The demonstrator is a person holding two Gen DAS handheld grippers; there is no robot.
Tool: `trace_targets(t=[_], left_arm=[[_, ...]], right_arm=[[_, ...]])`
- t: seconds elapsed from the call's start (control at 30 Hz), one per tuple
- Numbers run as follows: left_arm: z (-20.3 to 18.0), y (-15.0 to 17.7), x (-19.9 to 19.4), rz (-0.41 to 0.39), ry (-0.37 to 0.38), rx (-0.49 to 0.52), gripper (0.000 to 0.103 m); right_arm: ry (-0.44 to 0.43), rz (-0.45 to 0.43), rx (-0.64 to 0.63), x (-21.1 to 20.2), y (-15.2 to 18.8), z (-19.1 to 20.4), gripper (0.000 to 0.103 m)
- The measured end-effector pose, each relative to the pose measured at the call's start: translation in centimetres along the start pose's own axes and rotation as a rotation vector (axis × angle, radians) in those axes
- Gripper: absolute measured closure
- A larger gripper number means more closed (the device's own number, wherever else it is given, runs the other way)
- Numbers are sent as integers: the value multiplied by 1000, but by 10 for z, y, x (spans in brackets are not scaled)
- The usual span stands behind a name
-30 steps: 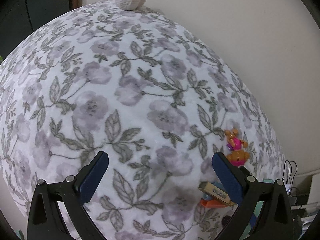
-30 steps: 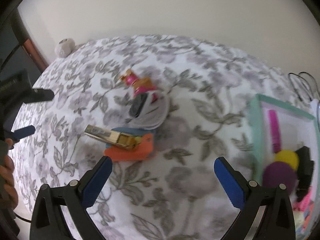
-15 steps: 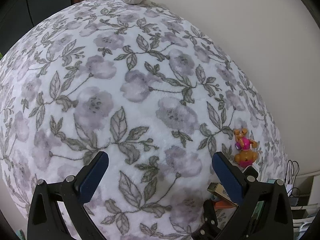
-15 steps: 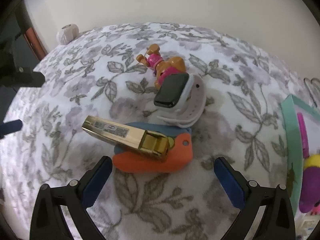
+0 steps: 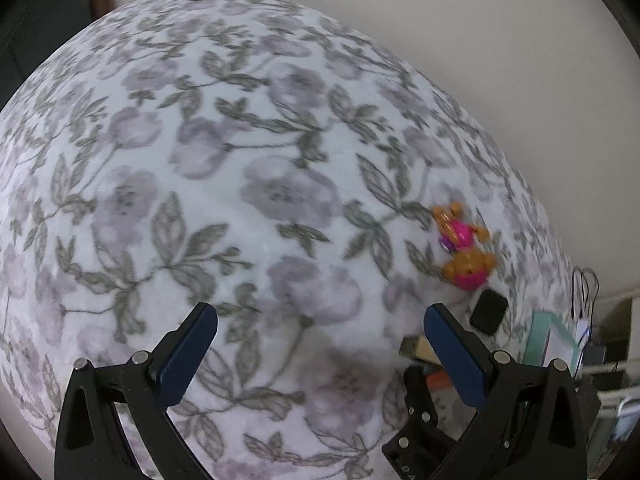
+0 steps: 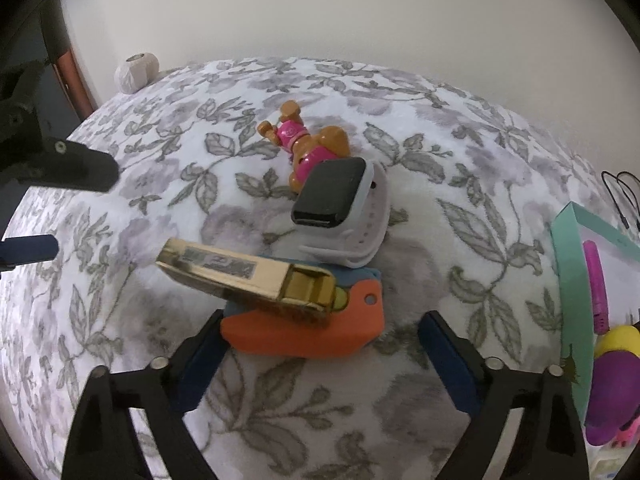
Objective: Organize rigid objects
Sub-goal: 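Move left gripper toward the gold harmonica while right gripper approaches the orange-blue toy, then grasp the orange-blue toy with right gripper while left gripper grasps the gold harmonica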
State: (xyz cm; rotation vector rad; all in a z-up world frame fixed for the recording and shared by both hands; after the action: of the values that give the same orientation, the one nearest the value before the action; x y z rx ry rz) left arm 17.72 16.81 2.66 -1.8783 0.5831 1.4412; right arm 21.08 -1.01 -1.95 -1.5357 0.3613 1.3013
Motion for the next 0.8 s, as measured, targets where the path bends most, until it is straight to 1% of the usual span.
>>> trace_targets(t=[0.13, 0.23, 0.33, 0.4, 0.57, 0.8], left_arm=[[-20, 7, 3, 20, 25, 58, 0], [-32, 13, 5, 30, 36, 94, 0], [-42, 17, 6, 34, 41, 124, 0], [-47, 20, 7, 37, 61, 134, 0], [-54, 24, 13, 51, 97, 139, 0], [-58, 26, 20, 65, 117, 123, 0]], right_arm=[[-25, -12, 4, -5, 1, -8, 24], [-37, -17, 6, -7, 2, -12, 29], [-54, -21, 13, -8, 3, -14, 30], [-58, -21, 8, -8, 3, -13, 31], [-82, -21, 2, -10, 5, -14, 31], [-136, -10, -16, -14, 7, -17, 31]])
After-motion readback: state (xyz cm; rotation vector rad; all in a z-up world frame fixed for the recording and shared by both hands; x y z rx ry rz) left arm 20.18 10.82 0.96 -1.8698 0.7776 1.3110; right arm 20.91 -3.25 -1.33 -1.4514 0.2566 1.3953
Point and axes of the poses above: each gripper's, at about its wrist camera, not at the fingertips, and x roughly the way its jaws point, z to its left, y to its underside, the point moved 3 cm from there along x, roughly the way its jaws point, and after that the axes turned 4 degrees about -y, right-handed, at the moved point
